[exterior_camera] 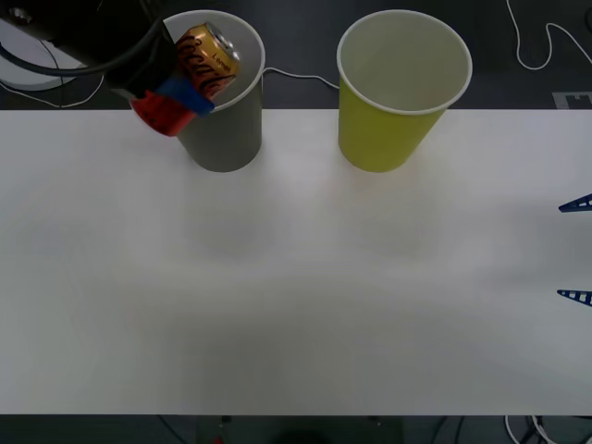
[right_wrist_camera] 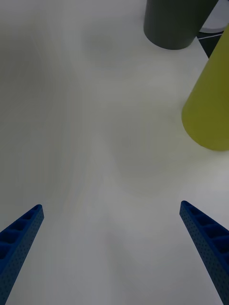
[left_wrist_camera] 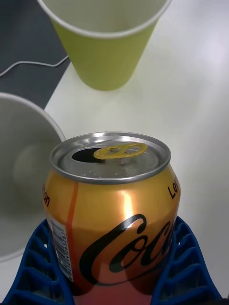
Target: Put the can into the green bin and the plastic bottle into the gray bin
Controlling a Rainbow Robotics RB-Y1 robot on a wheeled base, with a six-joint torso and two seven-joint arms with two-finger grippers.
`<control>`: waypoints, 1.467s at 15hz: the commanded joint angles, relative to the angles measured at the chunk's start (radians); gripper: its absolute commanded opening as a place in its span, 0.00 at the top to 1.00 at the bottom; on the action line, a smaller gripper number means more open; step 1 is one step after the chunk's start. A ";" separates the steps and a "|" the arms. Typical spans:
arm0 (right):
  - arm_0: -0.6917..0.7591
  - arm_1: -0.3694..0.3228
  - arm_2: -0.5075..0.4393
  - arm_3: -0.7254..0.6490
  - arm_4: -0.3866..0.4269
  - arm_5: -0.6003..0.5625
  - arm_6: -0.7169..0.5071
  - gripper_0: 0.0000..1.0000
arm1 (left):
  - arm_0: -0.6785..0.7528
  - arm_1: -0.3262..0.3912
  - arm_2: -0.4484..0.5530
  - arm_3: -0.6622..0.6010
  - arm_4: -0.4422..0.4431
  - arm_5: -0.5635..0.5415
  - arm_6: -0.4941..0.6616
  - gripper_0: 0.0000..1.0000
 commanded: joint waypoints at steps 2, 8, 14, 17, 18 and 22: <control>0.000 0.000 0.000 0.000 0.000 0.000 0.000 0.00 | -0.231 -0.065 -0.171 0.121 -0.034 0.012 0.065 1.00; 0.000 0.000 0.000 0.000 0.000 0.000 0.000 0.00 | -0.464 -0.276 -0.315 0.417 -0.069 0.063 0.080 1.00; 0.000 0.000 0.000 0.000 0.000 0.000 0.000 0.00 | -0.631 -0.491 -0.479 0.674 -0.109 0.247 0.144 1.00; 0.000 0.000 0.000 0.000 0.000 0.000 0.000 0.00 | -0.679 -0.603 -0.501 0.836 -0.110 0.331 0.146 1.00; 0.000 0.000 0.000 0.000 0.000 0.000 0.000 0.00 | -0.683 -0.629 -0.501 0.871 -0.112 0.368 0.146 1.00; 0.000 0.000 0.000 0.000 0.000 0.000 0.000 0.00 | -0.694 -0.716 -0.501 0.997 -0.127 0.497 0.144 1.00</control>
